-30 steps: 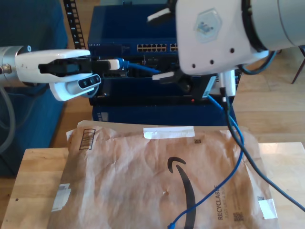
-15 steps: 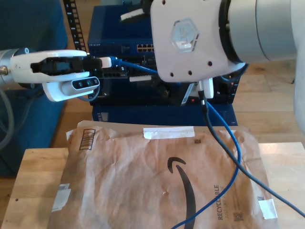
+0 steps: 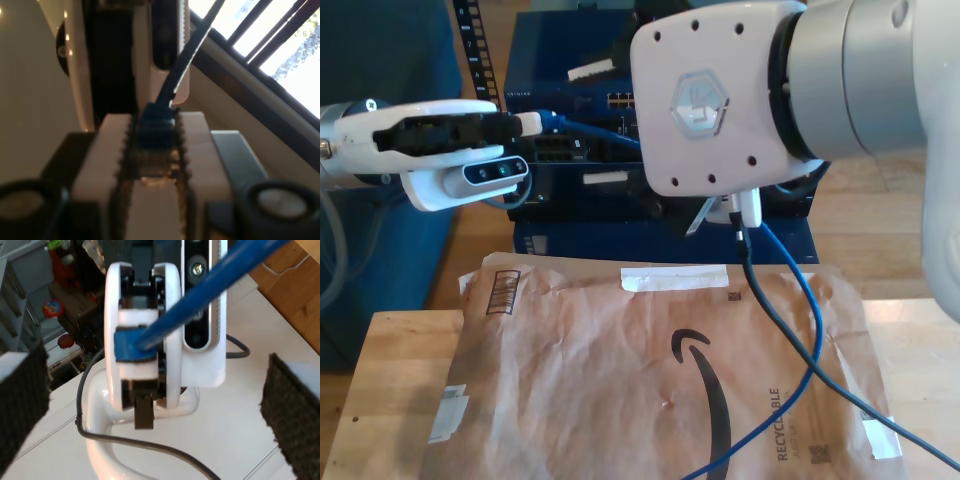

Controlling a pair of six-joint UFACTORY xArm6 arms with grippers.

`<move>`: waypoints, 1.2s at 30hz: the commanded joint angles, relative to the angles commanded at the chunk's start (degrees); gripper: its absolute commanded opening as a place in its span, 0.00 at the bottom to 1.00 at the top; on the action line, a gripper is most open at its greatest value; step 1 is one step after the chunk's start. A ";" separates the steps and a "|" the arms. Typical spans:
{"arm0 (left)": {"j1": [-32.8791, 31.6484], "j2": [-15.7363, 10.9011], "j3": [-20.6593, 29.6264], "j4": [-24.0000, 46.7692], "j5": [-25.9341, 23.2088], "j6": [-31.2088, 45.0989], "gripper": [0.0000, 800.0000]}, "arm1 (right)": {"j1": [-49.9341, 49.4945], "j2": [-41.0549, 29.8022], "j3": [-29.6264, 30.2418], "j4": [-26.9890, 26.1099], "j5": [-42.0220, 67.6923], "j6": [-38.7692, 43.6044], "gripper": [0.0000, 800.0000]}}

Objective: Grab the cable and plug it in

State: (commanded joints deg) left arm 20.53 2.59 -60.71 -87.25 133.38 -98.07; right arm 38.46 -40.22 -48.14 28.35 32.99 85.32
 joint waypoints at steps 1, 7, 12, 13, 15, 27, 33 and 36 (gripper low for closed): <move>0.00 0.00 -0.09 0.00 0.00 0.09 0.00 | 0.09 0.09 -0.09 0.00 0.00 0.00 0.72; 0.00 0.00 0.09 0.00 0.00 0.09 0.00 | 0.18 0.97 -0.62 0.00 0.00 0.09 0.65; 0.09 -0.09 0.18 0.09 0.26 0.09 0.00 | 0.18 1.32 -1.14 0.00 -0.09 0.09 0.60; 0.09 -0.09 0.18 0.09 0.26 0.09 0.00 | 0.18 1.32 -1.14 0.00 -0.09 0.09 0.59; 0.09 -0.09 0.26 0.09 0.26 0.09 0.00 | 0.18 1.41 -1.14 0.00 -0.09 0.18 0.55; 0.00 -0.18 0.44 0.09 0.79 0.09 0.00 | 0.26 1.49 -1.14 0.09 -0.09 0.35 0.45; -0.09 -0.26 0.44 0.09 1.05 0.09 0.01 | 0.26 1.49 -1.14 0.09 -0.09 0.44 0.41; -0.09 -0.26 0.44 0.09 1.14 0.09 0.01 | 0.26 1.49 -1.14 0.09 -0.18 0.44 0.39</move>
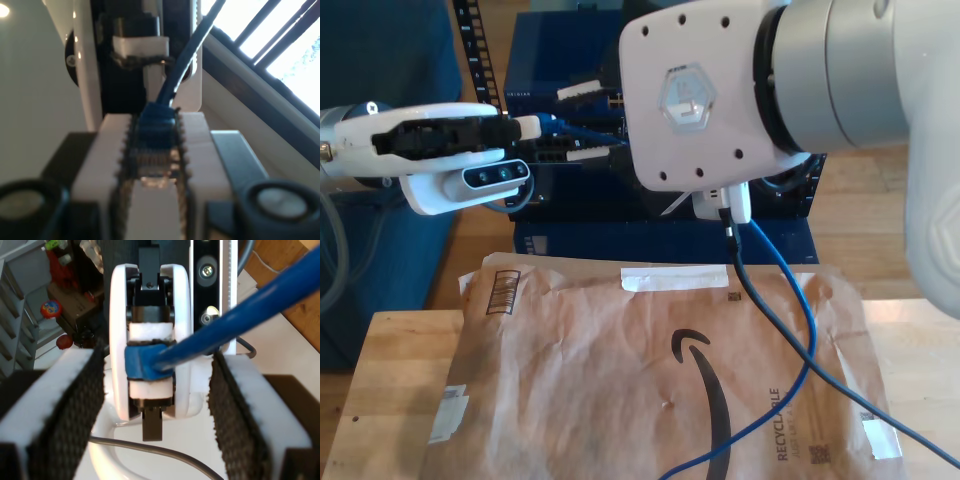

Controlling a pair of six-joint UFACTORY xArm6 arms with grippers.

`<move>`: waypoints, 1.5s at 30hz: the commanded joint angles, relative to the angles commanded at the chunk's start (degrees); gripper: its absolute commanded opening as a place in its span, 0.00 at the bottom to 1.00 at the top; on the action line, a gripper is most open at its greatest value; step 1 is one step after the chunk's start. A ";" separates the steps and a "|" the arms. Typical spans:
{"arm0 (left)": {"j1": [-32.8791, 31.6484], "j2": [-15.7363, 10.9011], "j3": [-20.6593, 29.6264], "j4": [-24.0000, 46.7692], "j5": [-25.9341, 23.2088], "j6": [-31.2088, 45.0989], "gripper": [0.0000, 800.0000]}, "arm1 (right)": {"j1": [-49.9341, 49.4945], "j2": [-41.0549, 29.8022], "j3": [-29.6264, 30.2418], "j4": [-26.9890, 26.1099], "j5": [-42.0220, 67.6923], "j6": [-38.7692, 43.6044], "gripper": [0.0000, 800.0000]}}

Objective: Grab the cable and plug it in

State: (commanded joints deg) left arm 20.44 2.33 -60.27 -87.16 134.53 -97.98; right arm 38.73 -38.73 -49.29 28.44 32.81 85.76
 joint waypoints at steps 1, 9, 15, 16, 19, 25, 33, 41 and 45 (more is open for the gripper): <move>0.00 0.00 0.09 0.00 0.09 0.09 0.01 | 0.00 0.00 0.00 0.09 0.00 0.00 0.38; -0.88 0.00 0.09 0.00 0.18 0.09 0.01 | 0.09 0.00 0.09 0.09 0.00 0.00 0.36; -1.14 0.00 0.09 -0.09 0.18 0.09 0.01 | 0.09 0.00 0.09 0.18 0.00 0.09 0.31; -1.14 0.00 0.09 0.00 0.26 0.09 0.01 | 0.09 0.00 0.09 0.26 0.00 0.09 0.31; -1.23 0.00 0.09 -0.09 0.26 0.18 0.01 | 0.09 -0.09 0.09 0.35 0.00 0.09 0.27; -1.23 0.00 0.35 -0.09 0.70 0.35 0.01 | 0.09 -0.09 0.18 0.35 0.09 0.97 0.26; -1.23 0.00 0.53 -0.09 0.88 0.35 0.01 | 0.09 -0.09 0.35 0.35 0.00 0.97 0.26; -1.41 0.00 0.53 -0.09 2.02 0.35 0.01 | 0.09 -0.09 0.35 0.70 0.09 0.97 0.26; -1.76 0.00 0.53 0.00 1.93 0.35 0.01 | 0.09 -0.09 0.35 0.79 0.09 0.97 0.26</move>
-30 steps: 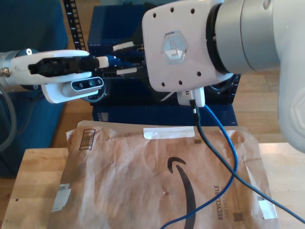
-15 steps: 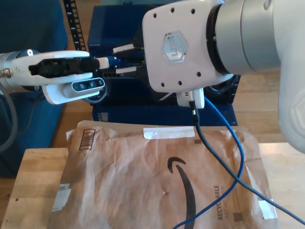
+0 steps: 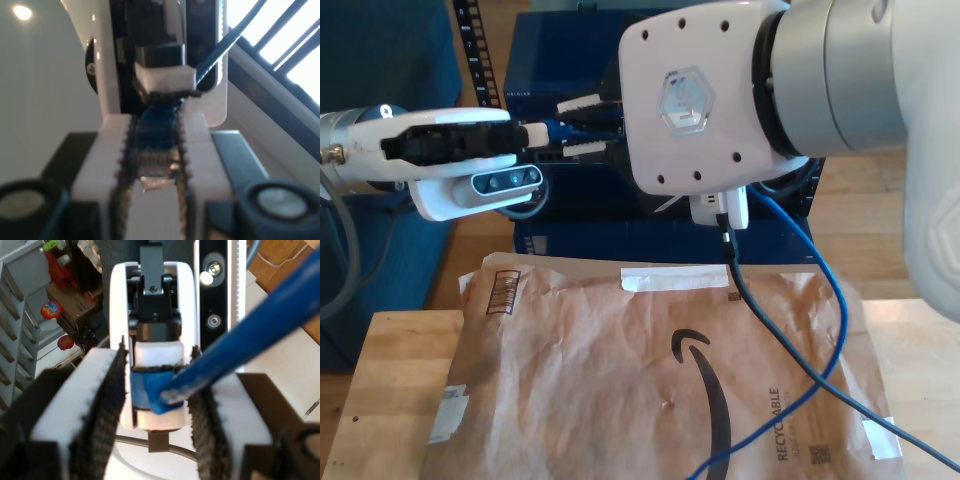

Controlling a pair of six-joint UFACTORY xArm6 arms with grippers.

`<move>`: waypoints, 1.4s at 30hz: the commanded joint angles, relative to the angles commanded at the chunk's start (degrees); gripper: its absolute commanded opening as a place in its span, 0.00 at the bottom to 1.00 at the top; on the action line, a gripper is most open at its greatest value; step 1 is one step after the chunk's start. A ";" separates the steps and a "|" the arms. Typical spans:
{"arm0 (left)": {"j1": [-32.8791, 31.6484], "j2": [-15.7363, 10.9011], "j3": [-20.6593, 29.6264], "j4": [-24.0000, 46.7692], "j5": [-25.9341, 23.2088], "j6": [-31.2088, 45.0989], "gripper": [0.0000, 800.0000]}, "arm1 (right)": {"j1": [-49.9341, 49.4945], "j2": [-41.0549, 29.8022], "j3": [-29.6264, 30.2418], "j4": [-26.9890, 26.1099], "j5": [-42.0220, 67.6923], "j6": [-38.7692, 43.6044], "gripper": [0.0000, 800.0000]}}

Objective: Grab the cable and plug it in

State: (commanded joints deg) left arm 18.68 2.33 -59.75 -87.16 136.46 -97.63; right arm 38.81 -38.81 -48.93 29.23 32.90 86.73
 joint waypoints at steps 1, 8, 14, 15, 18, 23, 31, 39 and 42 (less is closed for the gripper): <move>0.00 0.00 0.00 0.00 -0.09 0.00 0.01 | 0.00 0.00 0.00 0.00 0.00 0.00 0.26; 0.00 0.00 -0.09 0.00 -0.35 0.00 0.01 | 0.00 0.00 0.00 0.00 0.00 0.09 0.26; 0.00 0.00 -0.09 0.00 -0.09 -0.26 0.05 | 0.00 -0.09 0.00 0.88 -0.09 0.18 0.04; 0.00 0.00 0.00 0.00 0.09 -0.44 0.22 | 0.00 -0.09 0.00 1.14 0.00 0.70 0.02; 0.00 0.00 0.79 -2.73 0.09 0.00 0.70 | 0.00 -0.09 0.09 1.14 0.18 1.67 0.00; 0.18 0.00 0.79 -4.40 -0.53 -0.35 0.71 | 0.00 -0.09 0.09 1.14 0.09 1.85 0.00; 3.60 -0.18 0.00 -4.04 -7.82 -0.44 0.93 | -0.35 3.25 0.09 1.32 3.60 4.31 0.00; 10.37 -0.18 -6.86 10.02 -14.68 -0.35 0.99 | -5.19 6.15 -0.53 1.14 12.31 6.42 0.00; 10.99 -0.18 -9.14 16.44 -15.12 -0.18 0.99 | -9.05 7.38 -0.44 1.05 16.70 8.18 0.00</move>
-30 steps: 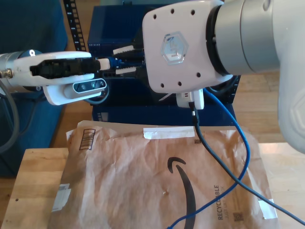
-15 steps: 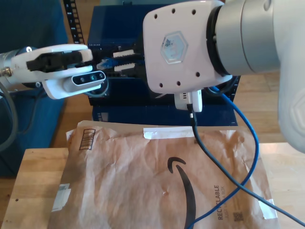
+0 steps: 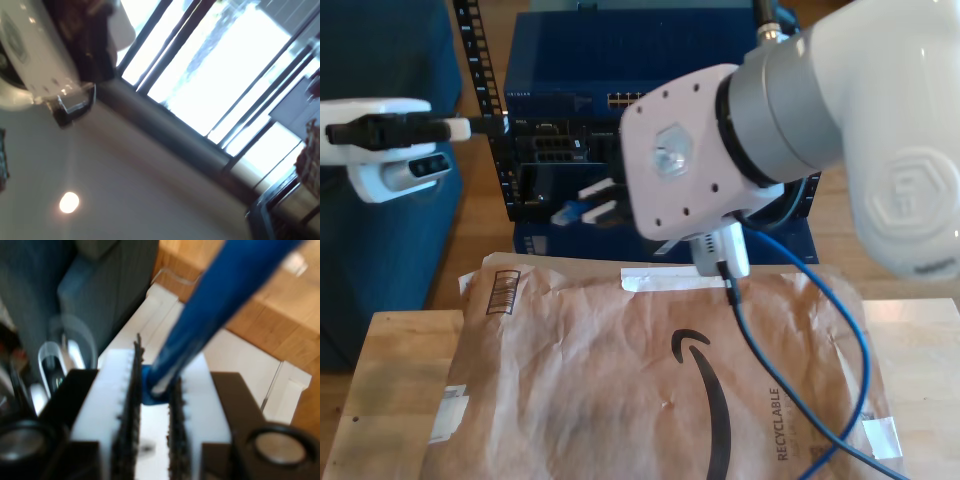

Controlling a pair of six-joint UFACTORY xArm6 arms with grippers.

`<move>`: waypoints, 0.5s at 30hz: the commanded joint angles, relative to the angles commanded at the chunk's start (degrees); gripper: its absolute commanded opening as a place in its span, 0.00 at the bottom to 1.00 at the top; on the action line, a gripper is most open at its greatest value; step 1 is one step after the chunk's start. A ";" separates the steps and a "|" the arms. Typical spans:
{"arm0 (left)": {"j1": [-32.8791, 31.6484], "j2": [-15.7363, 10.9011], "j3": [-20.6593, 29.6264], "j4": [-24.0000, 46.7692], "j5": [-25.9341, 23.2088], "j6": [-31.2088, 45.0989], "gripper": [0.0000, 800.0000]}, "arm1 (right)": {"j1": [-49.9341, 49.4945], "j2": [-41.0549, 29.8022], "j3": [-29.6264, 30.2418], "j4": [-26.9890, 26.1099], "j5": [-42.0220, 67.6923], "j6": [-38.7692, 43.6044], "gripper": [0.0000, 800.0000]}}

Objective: Grab the cable and plug it in

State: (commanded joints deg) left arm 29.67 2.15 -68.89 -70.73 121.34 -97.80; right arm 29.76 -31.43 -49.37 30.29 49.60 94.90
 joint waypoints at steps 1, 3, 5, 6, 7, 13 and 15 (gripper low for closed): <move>0.53 0.00 -0.70 1.85 -0.26 0.00 0.99 | -1.32 0.35 0.09 0.00 1.93 0.62 0.00; 1.76 0.00 -2.11 5.45 -1.49 0.26 0.99 | -4.57 1.32 0.26 0.00 4.48 1.49 0.00; 2.55 -0.09 -3.08 10.64 -2.90 1.85 1.00 | -7.21 1.67 0.70 -0.35 5.80 2.46 0.00; 3.08 -0.09 -3.52 13.54 -3.87 3.34 1.00 | -7.74 1.67 1.49 -0.35 6.59 2.55 0.00; 3.60 -0.35 -3.60 16.53 -4.75 5.63 1.00 | -8.09 1.67 2.29 -0.26 7.21 2.64 0.00; 7.38 -2.99 -3.16 31.12 -6.95 19.34 1.00 | -10.99 3.34 6.33 -0.53 7.38 2.64 0.00; 9.41 -3.08 -2.90 34.64 -6.95 24.09 1.00 | -11.16 4.66 7.12 -0.53 7.38 2.64 0.00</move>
State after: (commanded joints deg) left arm 39.08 -0.92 -71.79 -36.09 114.40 -73.71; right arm 18.59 -26.77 -42.25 29.76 56.99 97.54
